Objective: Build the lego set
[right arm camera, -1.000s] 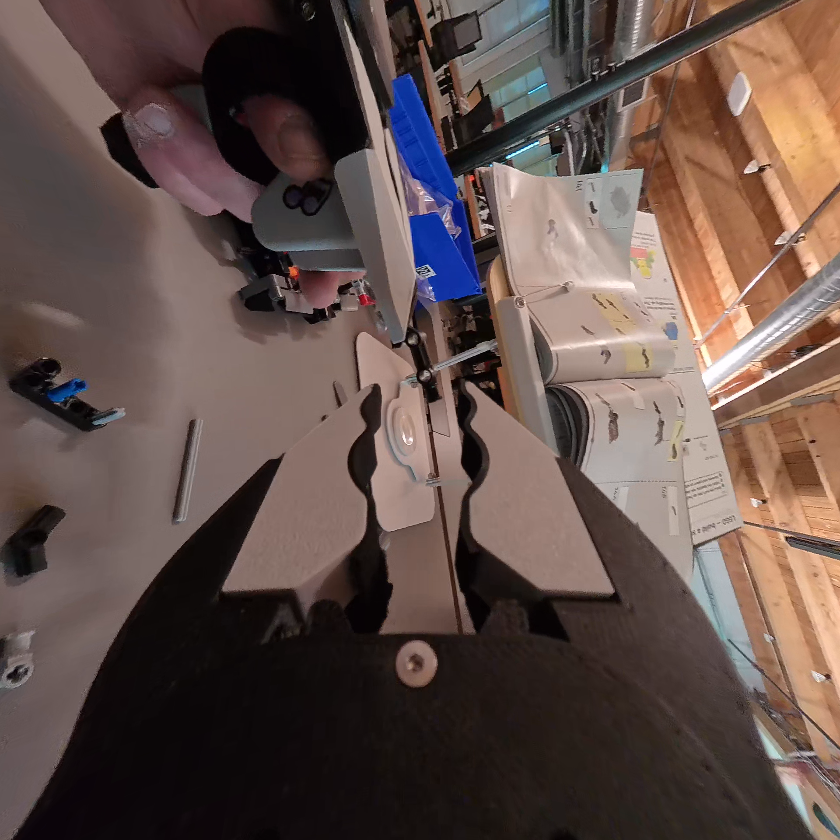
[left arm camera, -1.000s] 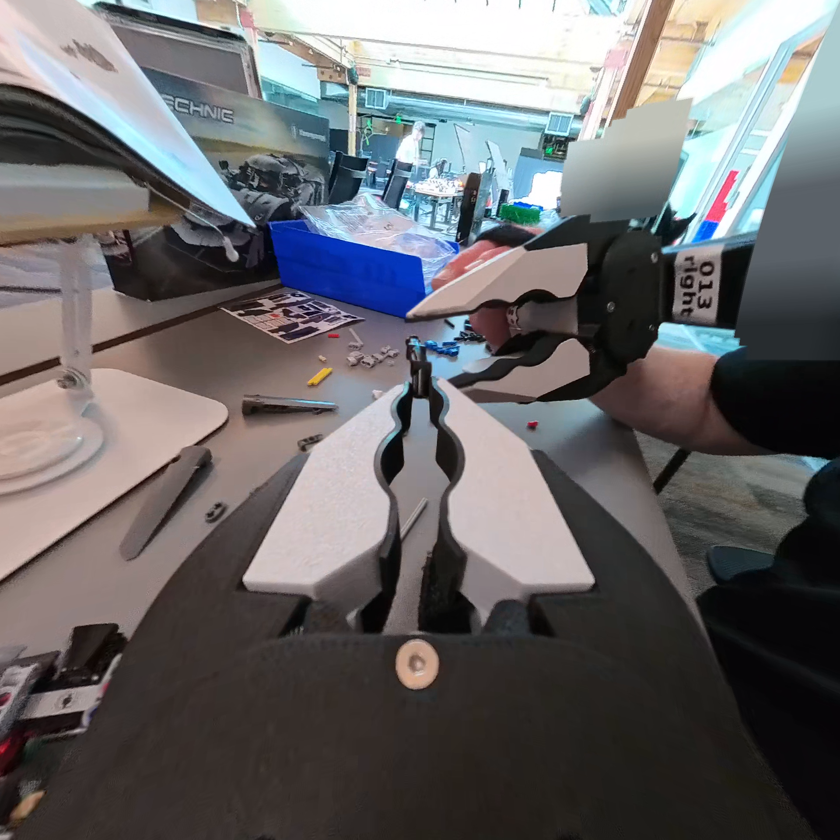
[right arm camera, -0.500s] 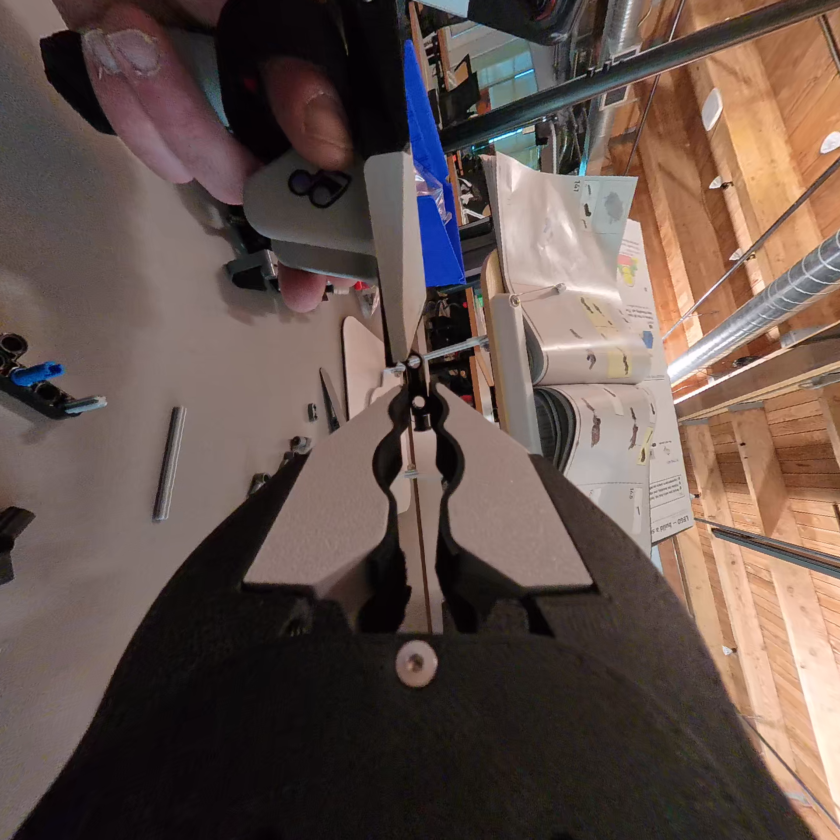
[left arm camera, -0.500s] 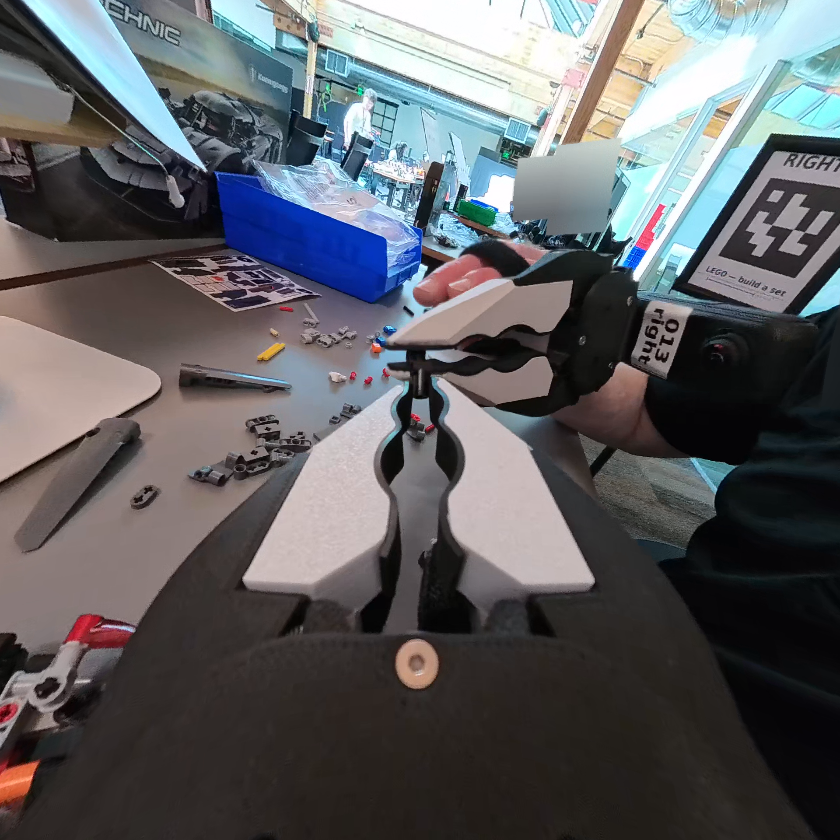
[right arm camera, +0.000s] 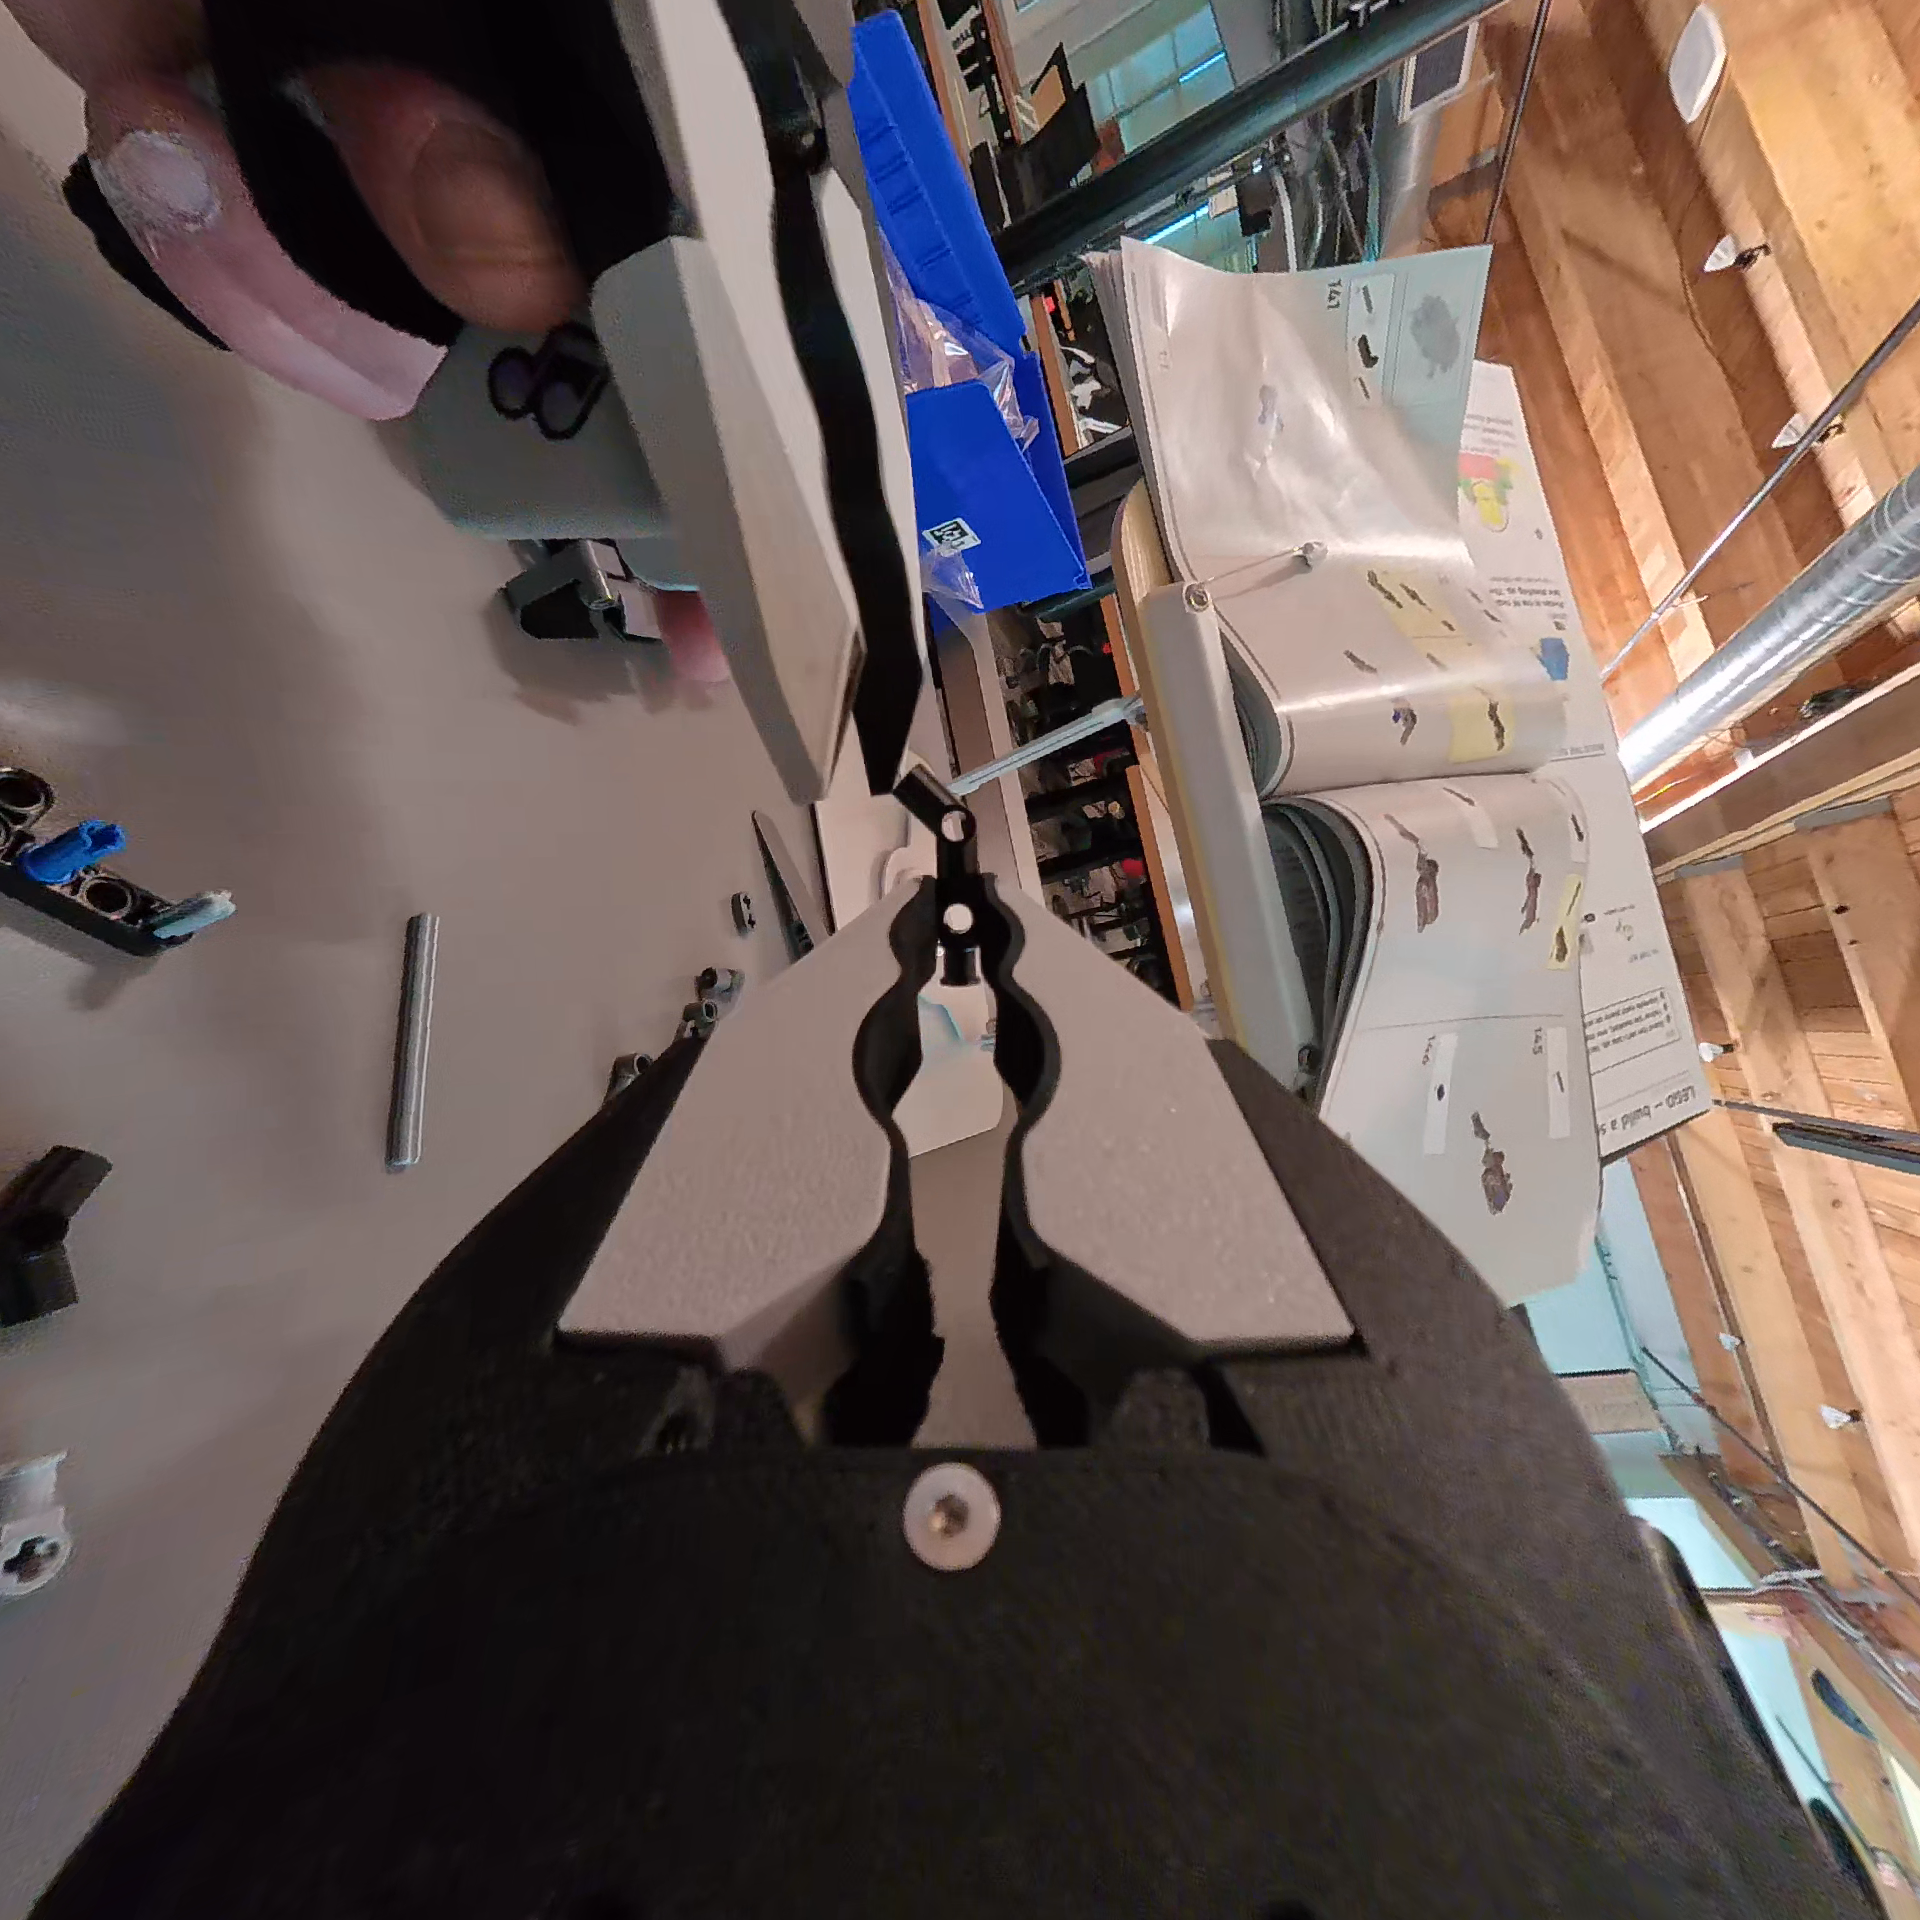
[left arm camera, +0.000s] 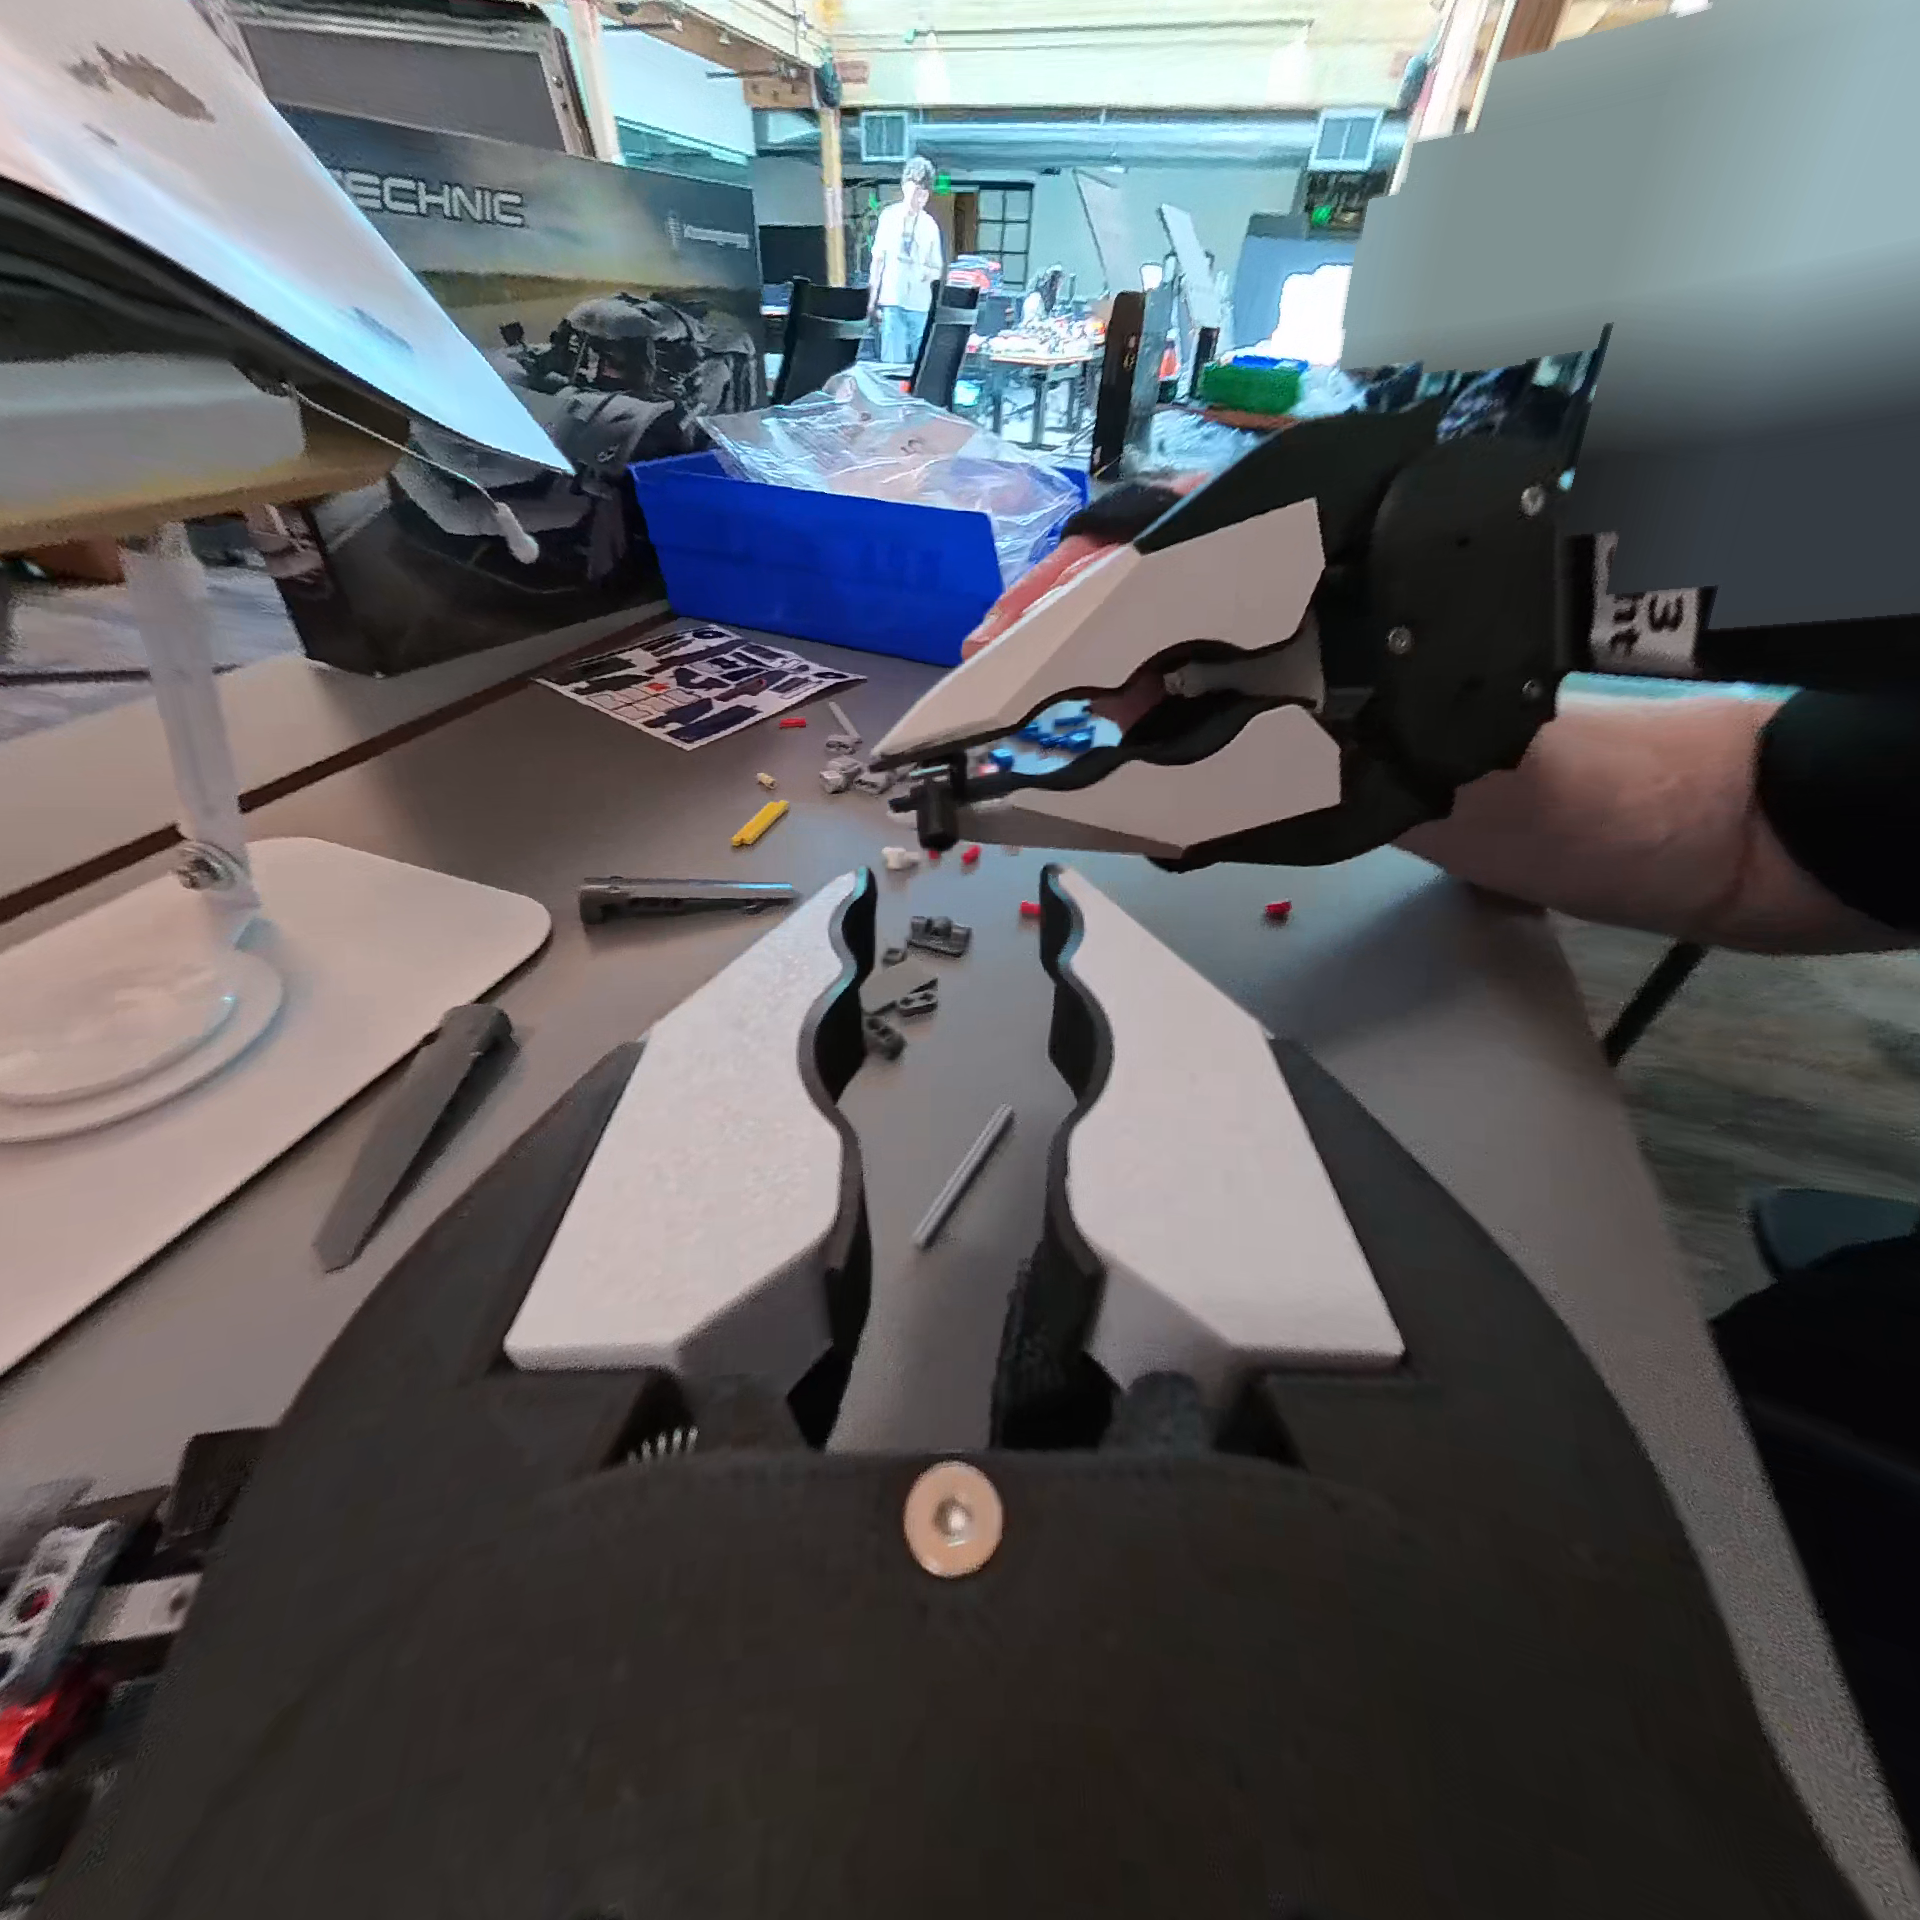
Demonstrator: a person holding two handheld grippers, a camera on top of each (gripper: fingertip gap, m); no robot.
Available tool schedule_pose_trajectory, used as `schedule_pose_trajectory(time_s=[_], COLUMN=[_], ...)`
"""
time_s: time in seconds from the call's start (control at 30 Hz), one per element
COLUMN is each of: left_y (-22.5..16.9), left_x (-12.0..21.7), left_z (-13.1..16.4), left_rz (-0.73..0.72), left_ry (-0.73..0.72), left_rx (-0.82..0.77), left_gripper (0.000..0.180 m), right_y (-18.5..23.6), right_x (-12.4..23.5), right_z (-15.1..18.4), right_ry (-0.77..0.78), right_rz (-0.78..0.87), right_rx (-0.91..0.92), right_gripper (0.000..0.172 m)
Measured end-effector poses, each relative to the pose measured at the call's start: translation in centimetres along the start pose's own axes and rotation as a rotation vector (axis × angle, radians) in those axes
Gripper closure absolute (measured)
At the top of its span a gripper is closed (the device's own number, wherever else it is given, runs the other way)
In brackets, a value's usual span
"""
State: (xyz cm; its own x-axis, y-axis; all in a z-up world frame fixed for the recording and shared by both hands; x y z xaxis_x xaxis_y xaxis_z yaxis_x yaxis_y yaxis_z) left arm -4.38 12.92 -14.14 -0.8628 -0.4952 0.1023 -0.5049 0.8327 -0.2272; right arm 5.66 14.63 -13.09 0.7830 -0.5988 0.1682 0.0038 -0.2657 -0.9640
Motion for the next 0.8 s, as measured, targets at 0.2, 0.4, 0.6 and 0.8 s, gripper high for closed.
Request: schedule_pose_trajectory(time_s=[0.2,0.4,0.6,0.8], left_y=[-0.7,-0.9,-1.0,-1.0], left_x=[-0.4,-0.5,-0.5,-0.6], left_z=[0.4,0.7,0.7,0.8], left_rz=[-0.084,-0.116,-0.127,-0.139], left_ry=[0.022,0.035,0.039,0.045], left_rx=[-0.193,-0.271,-0.289,-0.305], left_gripper=[0.151,0.151,0.152,0.153], right_y=[0.0,0.0,0.1,0.1], right_x=[0.0,-0.2,-0.2,-0.2], right_z=[1.2,1.9,1.8,2.0], right_ry=[0.01,0.018,0.017,0.015], right_rz=[-0.016,-0.029,-0.032,-0.037], right_rx=[-0.062,-0.1,-0.102,-0.116], right_gripper=[0.168,0.168,0.168,0.168])
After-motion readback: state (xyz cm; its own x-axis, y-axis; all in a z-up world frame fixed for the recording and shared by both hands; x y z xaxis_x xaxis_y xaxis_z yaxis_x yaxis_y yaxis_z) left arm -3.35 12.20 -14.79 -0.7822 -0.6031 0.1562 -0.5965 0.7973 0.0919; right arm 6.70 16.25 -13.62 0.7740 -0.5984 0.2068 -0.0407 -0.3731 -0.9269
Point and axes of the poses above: each gripper's, where its closed fingertips meet, x back along the fingers, z out of its underside, y = z × x across the jaws, the point moved 6 cm from there along x, back along the fingers, and after that the axes turned 11 degrees about x, right-handed, at the moved point
